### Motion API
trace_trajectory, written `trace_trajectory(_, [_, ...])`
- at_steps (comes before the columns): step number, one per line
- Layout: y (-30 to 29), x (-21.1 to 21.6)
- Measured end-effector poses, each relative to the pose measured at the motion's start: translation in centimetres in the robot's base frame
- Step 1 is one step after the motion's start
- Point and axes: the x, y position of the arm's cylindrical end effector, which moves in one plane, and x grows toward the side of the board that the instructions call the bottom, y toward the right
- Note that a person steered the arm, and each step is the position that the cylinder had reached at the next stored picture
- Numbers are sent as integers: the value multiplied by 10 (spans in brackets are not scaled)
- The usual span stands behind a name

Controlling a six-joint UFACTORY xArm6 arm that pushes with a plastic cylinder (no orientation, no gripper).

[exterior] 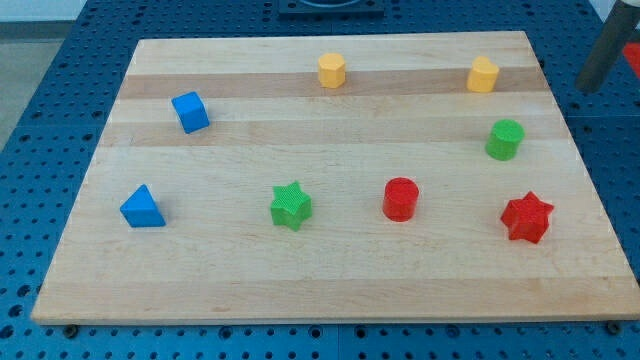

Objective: Push the red star towards bottom

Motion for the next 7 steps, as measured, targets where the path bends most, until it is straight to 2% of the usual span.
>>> trace_trajectory(1, [-15,0])
trace_trajectory(2, [-80,8])
trace_trajectory(4, [-81,8])
trace_trajectory(5, [-65,82])
trace_trajectory(7, [-65,84])
